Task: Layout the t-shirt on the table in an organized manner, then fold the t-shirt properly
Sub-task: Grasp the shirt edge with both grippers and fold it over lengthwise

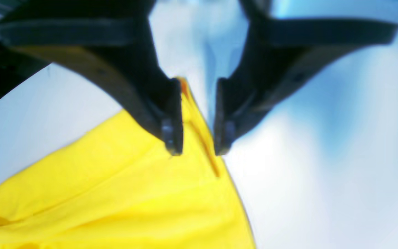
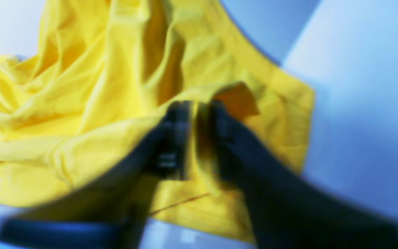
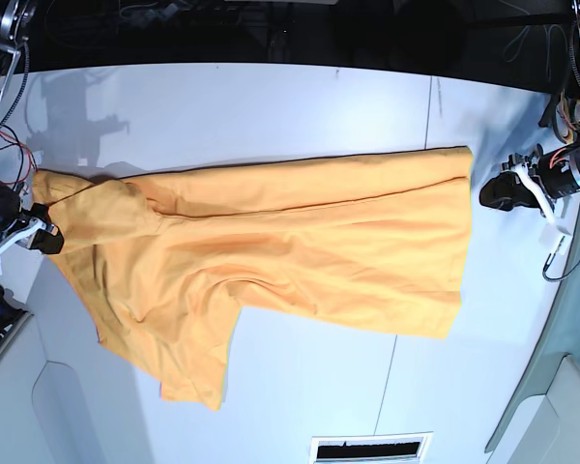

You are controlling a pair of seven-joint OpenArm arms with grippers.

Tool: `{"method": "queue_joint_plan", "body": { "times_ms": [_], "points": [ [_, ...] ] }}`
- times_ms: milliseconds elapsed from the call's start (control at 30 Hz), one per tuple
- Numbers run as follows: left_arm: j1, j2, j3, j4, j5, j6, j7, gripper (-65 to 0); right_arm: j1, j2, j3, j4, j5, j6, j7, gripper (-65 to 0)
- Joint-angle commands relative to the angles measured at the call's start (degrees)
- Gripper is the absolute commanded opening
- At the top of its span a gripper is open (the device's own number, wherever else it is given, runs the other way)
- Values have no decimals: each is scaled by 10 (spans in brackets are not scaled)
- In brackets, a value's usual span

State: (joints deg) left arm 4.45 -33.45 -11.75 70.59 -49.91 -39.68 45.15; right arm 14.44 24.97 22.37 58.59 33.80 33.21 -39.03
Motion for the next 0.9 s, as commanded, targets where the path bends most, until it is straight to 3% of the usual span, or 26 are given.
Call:
{"method": "queue_joint_plan", "body": {
  "times_ms": [0, 33, 100, 300, 433, 567, 667, 733, 800, 867],
  "points": [
    [-8, -9, -5, 7, -10, -3, -12, -406, 14, 11, 3, 6, 9, 0, 15, -369],
    [-8, -8, -5, 7, -10, -3, -12, -375, 14, 9, 3, 7, 9, 0, 15, -326],
    [-8, -9, -5, 7, -10, -3, -2, -330, 14, 9, 3, 8, 9, -1, 14, -311],
    [-2, -9, -22, 7, -69, -3, 78, -326, 11, 10, 69, 20, 11, -6, -20, -311],
    [18, -8, -41, 7, -82, -3, 78, -326, 6, 18, 122, 19, 11, -7, -39, -311],
    [27, -3, -41, 7, -81, -3, 65, -323, -19, 29, 129, 16, 0, -15, -25, -311],
    [27, 10, -41, 7, -67, -3, 45, -251, -36, 28, 129, -3, -5, -16, -7, -307],
    [27, 21, -41, 6, -34, -3, 25, -203, -45, 28, 129, -23, 0, -15, 0, -252],
    [27, 29, -41, 5, -14, -3, 9, -198, -47, 28, 129, -47, 16, -13, 0, -202],
    [24, 35, -41, 4, -8, -3, 0, -198, -46, 26, 129, -65, 33, -5, 0, -203]
  ]
}}
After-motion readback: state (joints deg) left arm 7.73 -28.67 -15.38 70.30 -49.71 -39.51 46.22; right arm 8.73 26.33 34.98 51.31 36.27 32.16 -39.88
